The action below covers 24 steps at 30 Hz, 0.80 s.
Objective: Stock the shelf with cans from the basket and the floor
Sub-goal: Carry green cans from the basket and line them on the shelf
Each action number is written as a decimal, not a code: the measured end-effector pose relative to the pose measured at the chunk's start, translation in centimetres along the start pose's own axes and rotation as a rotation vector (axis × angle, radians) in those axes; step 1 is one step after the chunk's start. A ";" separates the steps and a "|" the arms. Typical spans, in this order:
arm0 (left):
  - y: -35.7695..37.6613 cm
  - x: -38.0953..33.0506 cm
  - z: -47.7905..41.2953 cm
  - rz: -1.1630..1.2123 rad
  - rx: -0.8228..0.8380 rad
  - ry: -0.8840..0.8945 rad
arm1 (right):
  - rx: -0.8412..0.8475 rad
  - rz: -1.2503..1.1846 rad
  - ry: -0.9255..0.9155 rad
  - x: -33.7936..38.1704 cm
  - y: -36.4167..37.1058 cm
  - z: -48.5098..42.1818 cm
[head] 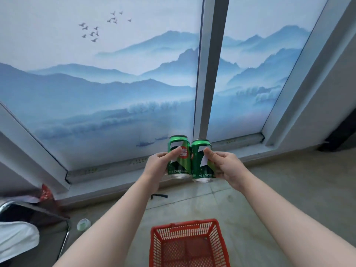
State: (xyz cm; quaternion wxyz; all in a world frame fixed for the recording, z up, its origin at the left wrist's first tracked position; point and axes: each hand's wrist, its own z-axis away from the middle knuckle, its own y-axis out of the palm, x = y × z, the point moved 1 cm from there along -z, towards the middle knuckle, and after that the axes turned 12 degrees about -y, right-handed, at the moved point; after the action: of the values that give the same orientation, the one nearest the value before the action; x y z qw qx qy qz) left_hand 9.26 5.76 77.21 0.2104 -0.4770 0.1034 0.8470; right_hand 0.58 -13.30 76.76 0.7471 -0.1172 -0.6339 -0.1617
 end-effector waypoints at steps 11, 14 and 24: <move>-3.4 -6.0 2.0 0.034 -0.040 0.146 | 0.041 0.024 -0.130 7.4 3.4 -0.4; -5.9 -5.7 1.7 0.063 -0.058 0.159 | 0.082 0.026 -0.147 8.2 5.4 -0.7; -14.4 -3.1 9.0 0.260 -0.257 0.190 | 0.339 0.010 -0.156 8.1 16.3 -0.6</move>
State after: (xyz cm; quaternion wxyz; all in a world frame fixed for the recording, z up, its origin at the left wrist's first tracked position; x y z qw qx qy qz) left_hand 10.36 21.17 84.91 0.0259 -0.5604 0.0745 0.8245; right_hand 8.68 0.66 85.10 0.7057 -0.0050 -0.7074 -0.0395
